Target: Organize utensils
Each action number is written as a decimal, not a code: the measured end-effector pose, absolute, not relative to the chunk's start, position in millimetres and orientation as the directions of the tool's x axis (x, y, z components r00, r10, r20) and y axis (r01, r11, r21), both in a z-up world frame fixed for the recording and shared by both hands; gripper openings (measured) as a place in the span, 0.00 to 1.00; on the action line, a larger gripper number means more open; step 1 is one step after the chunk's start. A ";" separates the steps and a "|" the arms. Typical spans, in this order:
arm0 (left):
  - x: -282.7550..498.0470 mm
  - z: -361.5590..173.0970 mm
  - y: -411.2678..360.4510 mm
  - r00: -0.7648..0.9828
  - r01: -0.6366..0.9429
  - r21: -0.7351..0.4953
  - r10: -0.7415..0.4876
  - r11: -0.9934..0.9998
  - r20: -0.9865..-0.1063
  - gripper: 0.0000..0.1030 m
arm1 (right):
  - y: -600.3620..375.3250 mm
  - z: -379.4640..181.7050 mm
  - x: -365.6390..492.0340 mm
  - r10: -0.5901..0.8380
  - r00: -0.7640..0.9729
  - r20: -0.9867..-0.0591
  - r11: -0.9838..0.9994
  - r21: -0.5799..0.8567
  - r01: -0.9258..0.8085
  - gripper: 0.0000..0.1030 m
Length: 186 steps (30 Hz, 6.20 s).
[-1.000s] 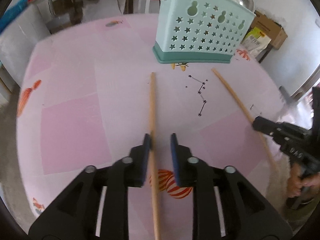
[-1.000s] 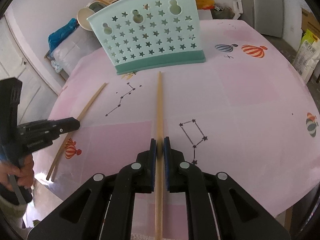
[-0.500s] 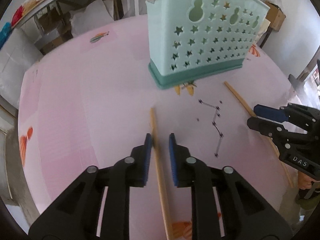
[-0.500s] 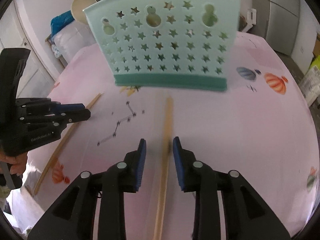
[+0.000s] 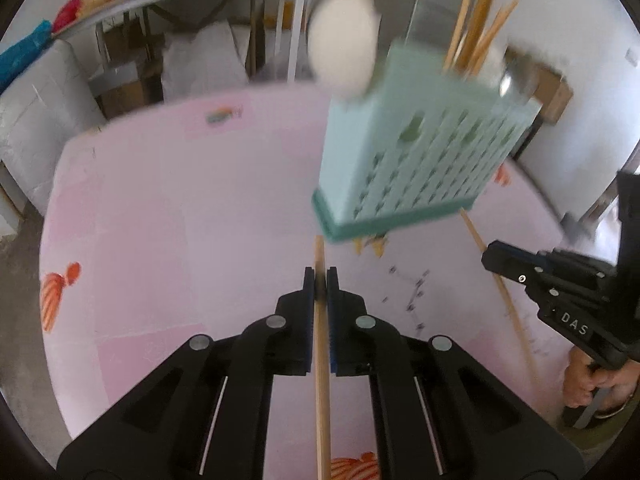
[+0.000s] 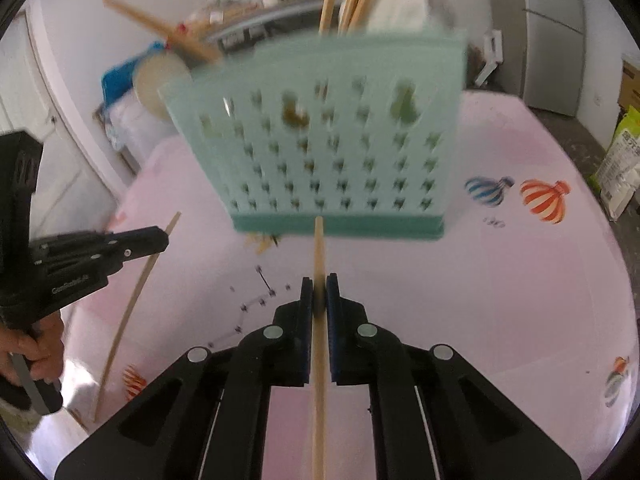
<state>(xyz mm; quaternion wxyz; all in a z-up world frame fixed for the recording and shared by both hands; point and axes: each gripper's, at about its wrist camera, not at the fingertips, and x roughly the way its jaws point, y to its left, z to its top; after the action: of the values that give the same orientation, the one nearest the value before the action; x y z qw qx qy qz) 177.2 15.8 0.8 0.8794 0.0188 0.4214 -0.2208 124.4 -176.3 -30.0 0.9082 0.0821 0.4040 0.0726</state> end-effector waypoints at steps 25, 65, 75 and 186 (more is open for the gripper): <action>124.8 190.5 24.6 0.751 0.582 -0.281 -0.637 0.763 -0.174 0.04 | -219.4 51.8 49.4 0.181 0.862 -0.474 0.943 0.333 -0.015 0.07; 136.2 126.1 19.9 0.908 0.353 -0.163 -0.379 0.921 -0.176 0.46 | -221.1 140.2 76.4 0.201 0.938 -0.283 0.952 0.284 -0.118 0.07; 140.0 64.5 14.1 0.814 0.445 -0.115 -0.455 0.888 -0.361 0.69 | -212.4 207.6 128.5 0.235 0.961 -0.146 0.951 0.239 -0.197 0.07; 57.7 28.1 3.3 0.827 -0.004 0.115 0.068 0.993 -0.558 0.92 | -176.5 -1.6 -24.6 -0.249 0.756 -0.606 0.959 -0.049 0.278 0.94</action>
<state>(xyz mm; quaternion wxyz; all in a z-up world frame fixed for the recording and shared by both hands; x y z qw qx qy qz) 57.7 3.3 28.1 0.9542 0.0544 0.2935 0.0187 -24.6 -176.5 -1.6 0.9367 0.0220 0.3200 -0.1406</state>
